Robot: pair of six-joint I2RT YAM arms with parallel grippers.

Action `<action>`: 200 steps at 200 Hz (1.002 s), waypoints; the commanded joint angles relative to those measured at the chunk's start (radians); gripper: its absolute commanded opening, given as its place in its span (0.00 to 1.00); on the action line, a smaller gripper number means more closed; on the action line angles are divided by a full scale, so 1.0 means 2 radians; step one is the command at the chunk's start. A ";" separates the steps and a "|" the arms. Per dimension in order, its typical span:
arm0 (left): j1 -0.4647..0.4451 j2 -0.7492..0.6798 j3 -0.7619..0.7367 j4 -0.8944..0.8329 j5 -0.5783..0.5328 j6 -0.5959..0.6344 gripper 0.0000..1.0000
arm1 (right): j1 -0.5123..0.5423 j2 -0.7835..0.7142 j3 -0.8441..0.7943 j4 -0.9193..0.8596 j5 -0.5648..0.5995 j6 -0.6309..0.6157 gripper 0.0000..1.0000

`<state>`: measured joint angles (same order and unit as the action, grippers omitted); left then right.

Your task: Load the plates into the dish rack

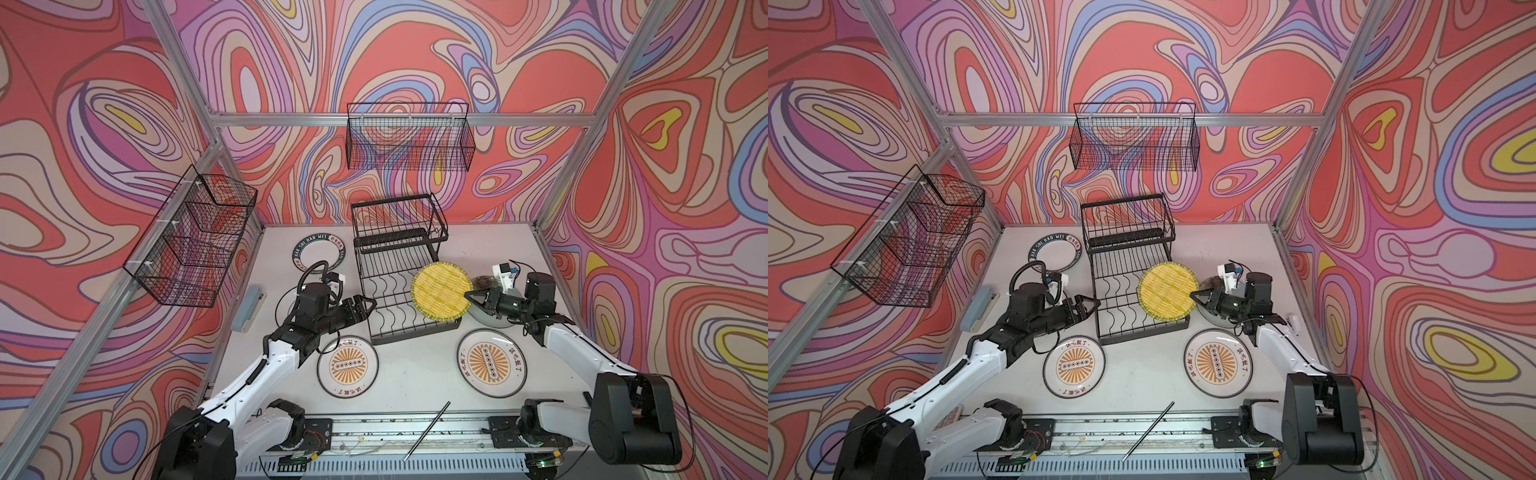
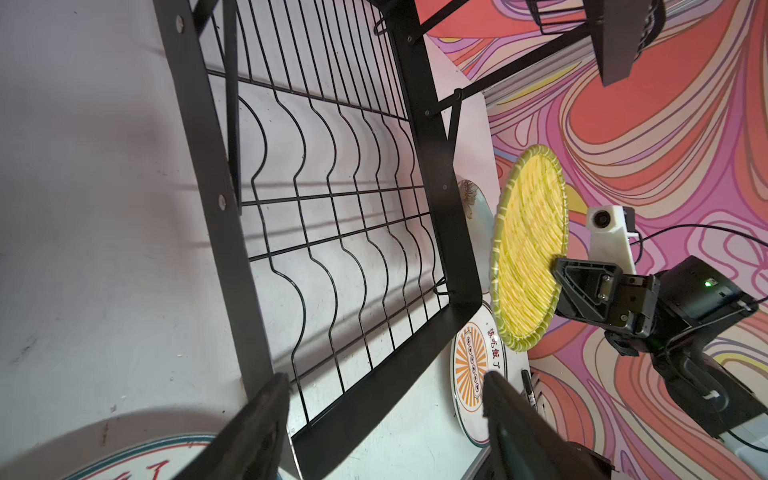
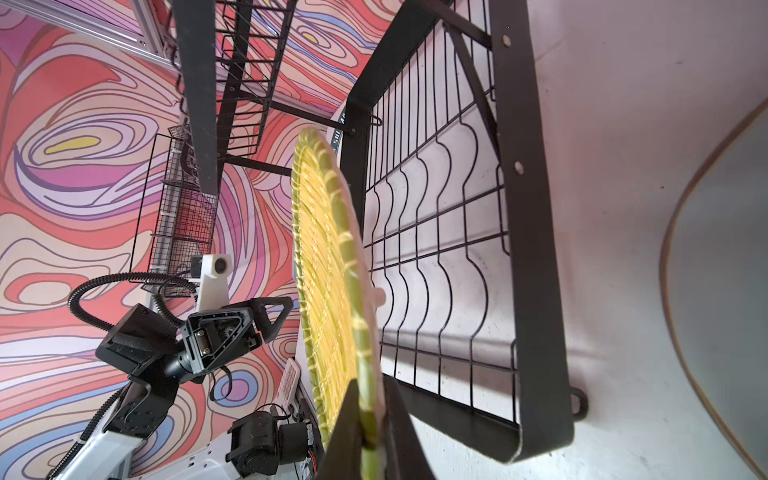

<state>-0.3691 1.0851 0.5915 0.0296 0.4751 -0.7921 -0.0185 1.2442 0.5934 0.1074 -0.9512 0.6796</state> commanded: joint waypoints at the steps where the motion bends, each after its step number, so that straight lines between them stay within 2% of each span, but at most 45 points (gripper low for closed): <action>1: -0.010 0.018 -0.008 0.056 0.015 -0.016 0.72 | 0.024 -0.005 -0.007 0.056 0.006 0.026 0.00; 84: -0.032 0.080 0.002 0.110 0.032 -0.034 0.64 | 0.109 0.015 -0.008 0.093 0.044 0.048 0.00; 170: -0.034 0.085 0.011 0.112 0.036 -0.032 0.64 | 0.140 0.029 -0.004 0.114 0.053 0.057 0.00; 187: -0.035 0.088 0.011 0.120 0.040 -0.035 0.60 | 0.149 0.030 0.001 0.114 0.053 0.057 0.00; 200: -0.035 0.089 0.011 0.128 0.043 -0.035 0.53 | 0.156 0.033 0.004 0.115 0.053 0.057 0.00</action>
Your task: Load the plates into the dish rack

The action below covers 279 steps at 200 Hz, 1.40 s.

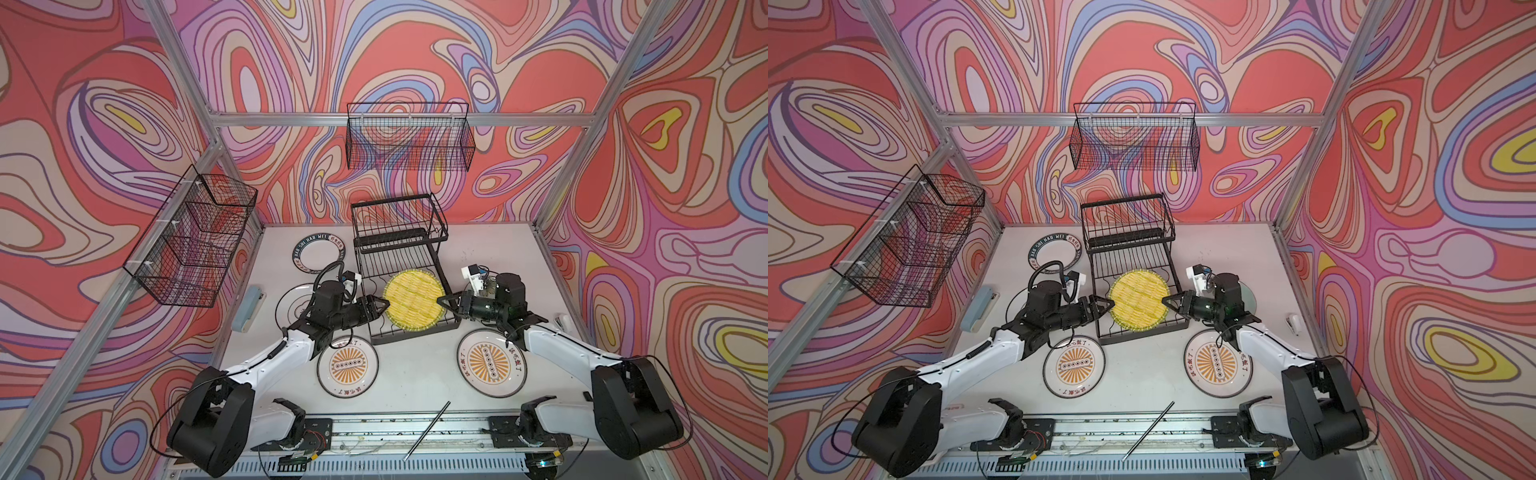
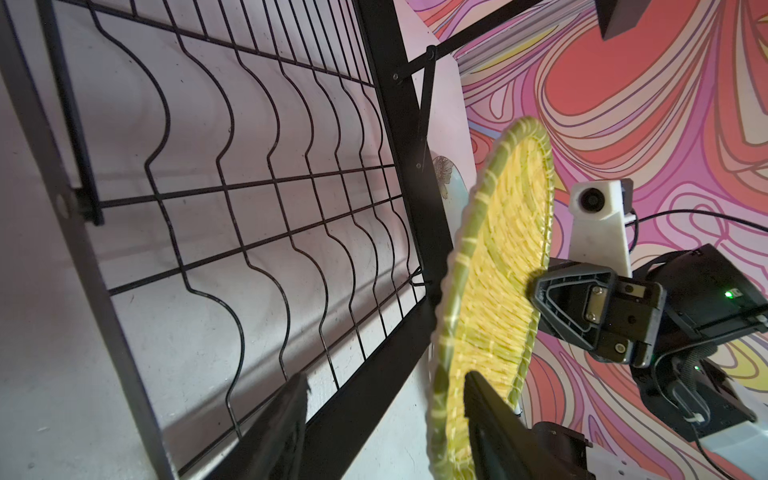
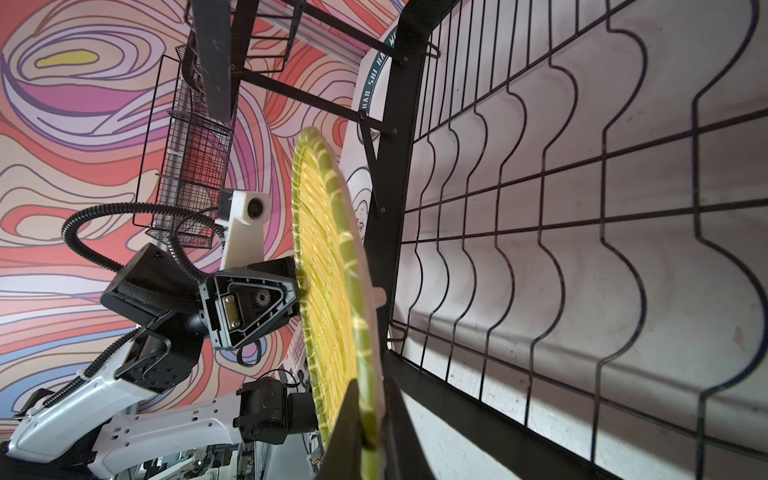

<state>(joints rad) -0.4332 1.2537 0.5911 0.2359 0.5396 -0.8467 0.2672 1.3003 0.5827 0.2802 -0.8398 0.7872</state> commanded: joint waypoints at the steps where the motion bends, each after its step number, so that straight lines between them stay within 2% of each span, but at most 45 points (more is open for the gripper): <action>1: -0.003 0.005 0.011 0.025 0.011 -0.008 0.52 | 0.013 0.006 0.010 0.028 -0.003 0.003 0.00; 38: -0.003 0.005 0.011 0.034 0.016 -0.008 0.33 | 0.026 0.019 0.013 0.036 0.003 0.004 0.00; 130: -0.004 -0.001 0.009 0.040 0.022 -0.003 0.00 | 0.039 0.035 0.019 0.086 0.005 0.030 0.00; 166: -0.004 0.002 0.003 0.054 0.027 -0.007 0.00 | 0.046 0.030 0.012 0.107 0.007 0.042 0.00; 241: -0.004 -0.008 -0.017 0.110 0.029 -0.034 0.00 | 0.069 0.026 0.001 0.159 0.019 0.068 0.15; 279: -0.004 -0.013 -0.027 0.128 0.026 -0.042 0.00 | 0.083 0.042 0.000 0.194 0.023 0.084 0.16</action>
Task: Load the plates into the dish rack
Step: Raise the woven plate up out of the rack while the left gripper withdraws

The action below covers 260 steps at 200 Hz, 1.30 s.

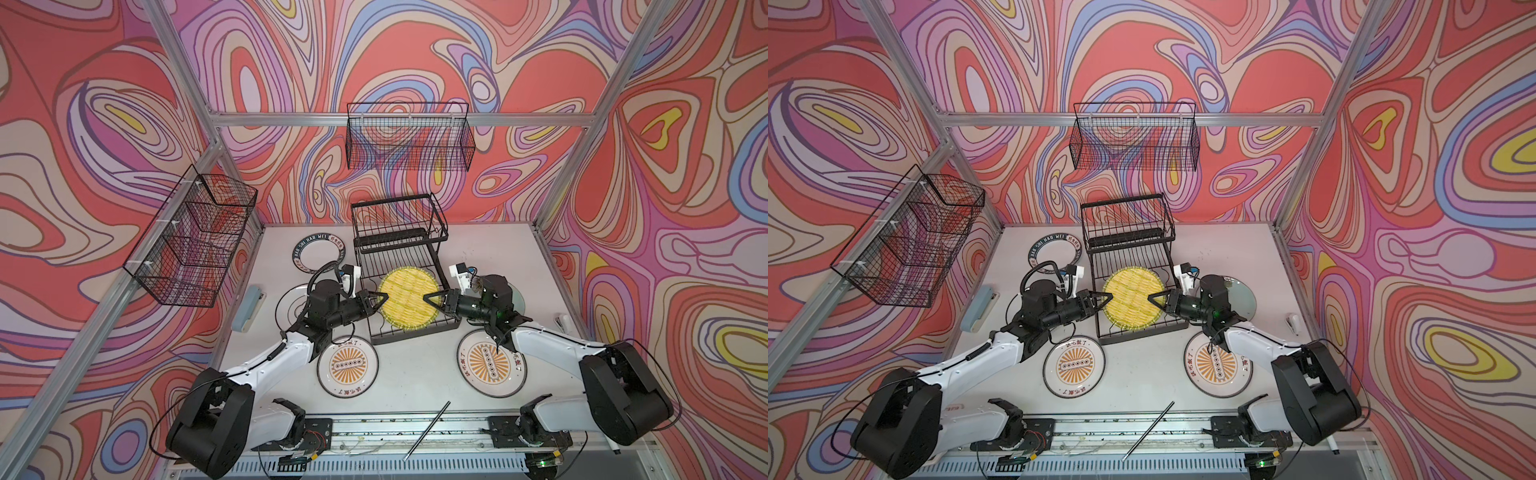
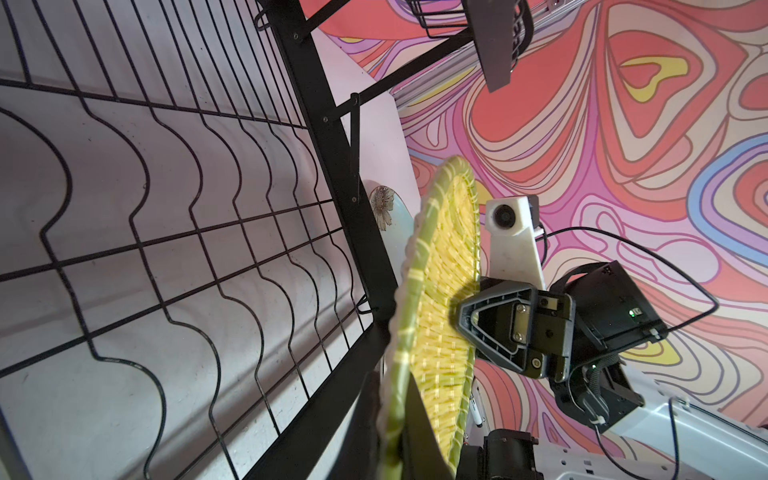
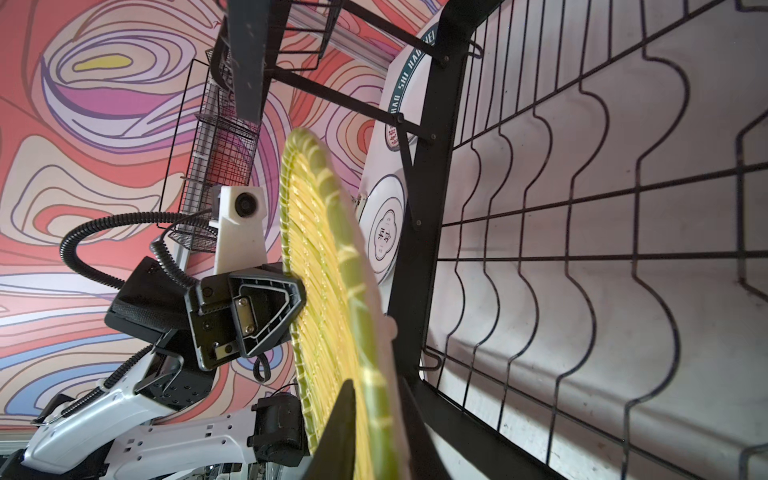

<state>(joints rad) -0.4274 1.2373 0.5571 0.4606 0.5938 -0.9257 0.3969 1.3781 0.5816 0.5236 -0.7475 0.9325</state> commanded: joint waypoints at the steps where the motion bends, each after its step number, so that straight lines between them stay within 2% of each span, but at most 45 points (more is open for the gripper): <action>1: -0.006 -0.005 -0.010 0.015 -0.002 -0.003 0.00 | 0.018 0.004 0.001 0.073 -0.023 0.012 0.16; 14: -0.007 -0.007 -0.011 0.012 -0.003 -0.001 0.00 | 0.022 0.009 0.002 0.083 -0.023 0.017 0.15; 43: -0.007 -0.010 -0.013 0.008 -0.004 -0.001 0.00 | 0.024 0.012 0.010 0.084 -0.026 0.016 0.00; 72: -0.007 -0.017 -0.012 -0.005 -0.007 0.002 0.00 | 0.024 0.001 0.025 0.044 -0.020 -0.006 0.00; 77: -0.007 -0.019 -0.011 -0.008 -0.008 0.003 0.05 | 0.025 -0.003 0.029 0.027 -0.015 -0.015 0.00; 88: -0.008 -0.025 -0.010 -0.019 -0.011 0.006 0.28 | 0.024 -0.014 0.043 -0.018 -0.003 -0.038 0.00; 95: -0.007 -0.030 -0.009 -0.029 -0.013 0.010 0.36 | 0.024 -0.024 0.056 -0.056 0.006 -0.061 0.00; 108: -0.007 -0.042 -0.004 -0.055 -0.019 0.022 0.47 | 0.025 -0.044 0.083 -0.132 0.032 -0.102 0.00; 123: -0.007 -0.061 0.004 -0.102 -0.031 0.041 0.53 | 0.024 -0.069 0.115 -0.204 0.063 -0.140 0.00; 147: -0.007 -0.105 0.022 -0.189 -0.062 0.071 0.58 | 0.024 -0.098 0.181 -0.313 0.108 -0.200 0.00; 180: -0.008 -0.169 0.039 -0.282 -0.110 0.108 0.63 | 0.024 -0.115 0.276 -0.404 0.168 -0.249 0.00; 216: -0.008 -0.213 0.053 -0.337 -0.133 0.130 0.64 | 0.024 -0.110 0.366 -0.440 0.237 -0.279 0.00; 260: -0.009 -0.223 0.062 -0.357 -0.133 0.135 0.64 | 0.023 -0.082 0.429 -0.447 0.317 -0.316 0.00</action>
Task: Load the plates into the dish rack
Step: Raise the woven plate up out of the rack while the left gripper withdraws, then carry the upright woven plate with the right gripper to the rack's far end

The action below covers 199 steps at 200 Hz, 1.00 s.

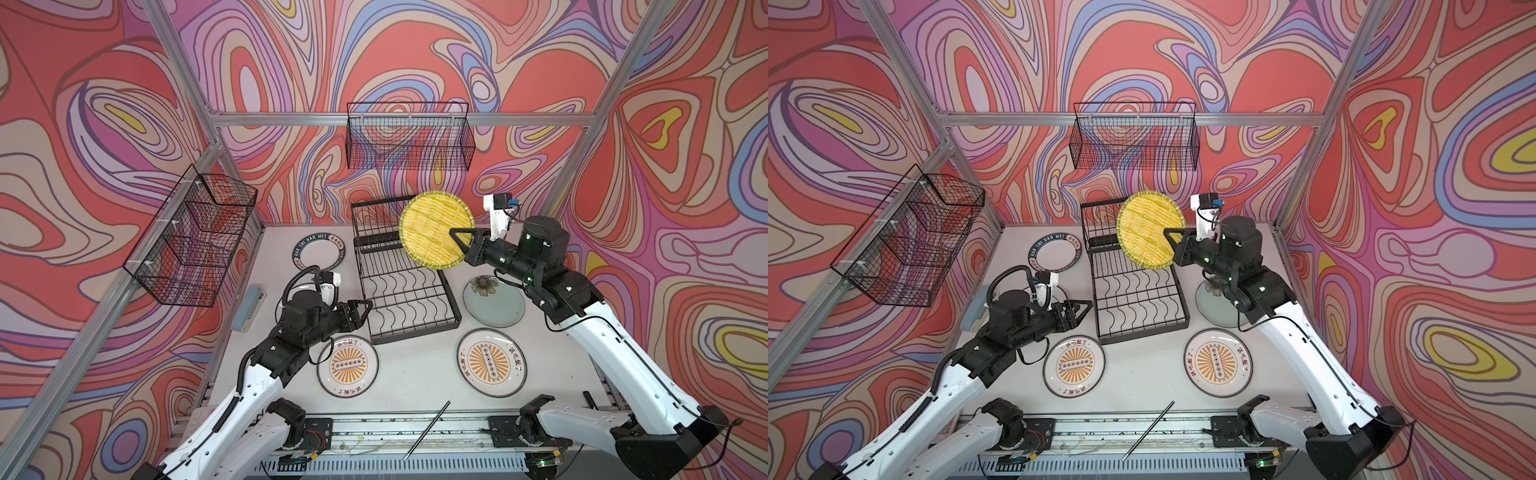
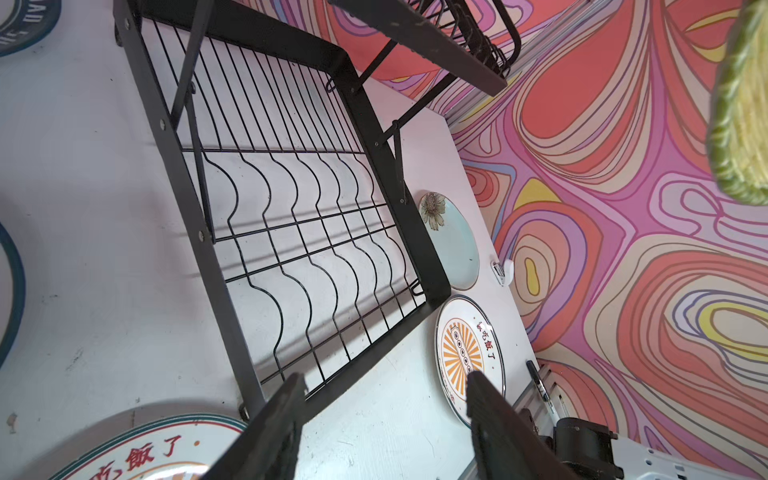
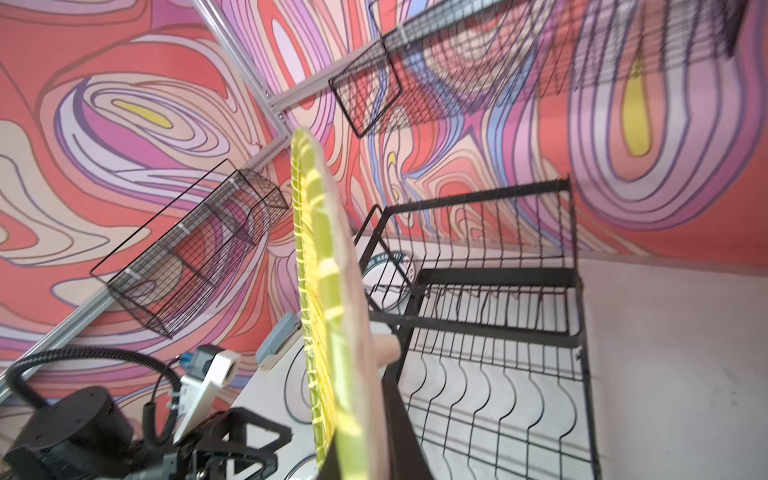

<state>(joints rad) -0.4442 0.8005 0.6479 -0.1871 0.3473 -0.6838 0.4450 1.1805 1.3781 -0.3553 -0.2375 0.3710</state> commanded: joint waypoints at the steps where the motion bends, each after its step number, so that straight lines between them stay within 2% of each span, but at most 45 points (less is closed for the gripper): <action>1: 0.000 -0.005 0.017 -0.033 -0.010 0.014 0.64 | 0.000 0.018 0.032 -0.007 0.063 -0.036 0.00; 57: 0.000 0.004 0.020 -0.032 -0.011 0.015 0.64 | 0.001 0.072 0.075 -0.005 0.159 -0.074 0.00; 156: 0.000 0.010 0.020 -0.028 -0.004 0.009 0.64 | 0.026 0.163 0.149 0.005 0.279 -0.138 0.00; 199: -0.001 0.004 0.017 -0.030 -0.001 0.005 0.64 | 0.034 0.200 0.176 0.013 0.314 -0.157 0.00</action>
<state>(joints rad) -0.4442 0.8257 0.6590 -0.2432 0.3397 -0.6735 0.5022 1.5520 1.6714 -0.3923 0.3122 0.0933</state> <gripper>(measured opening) 0.644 0.070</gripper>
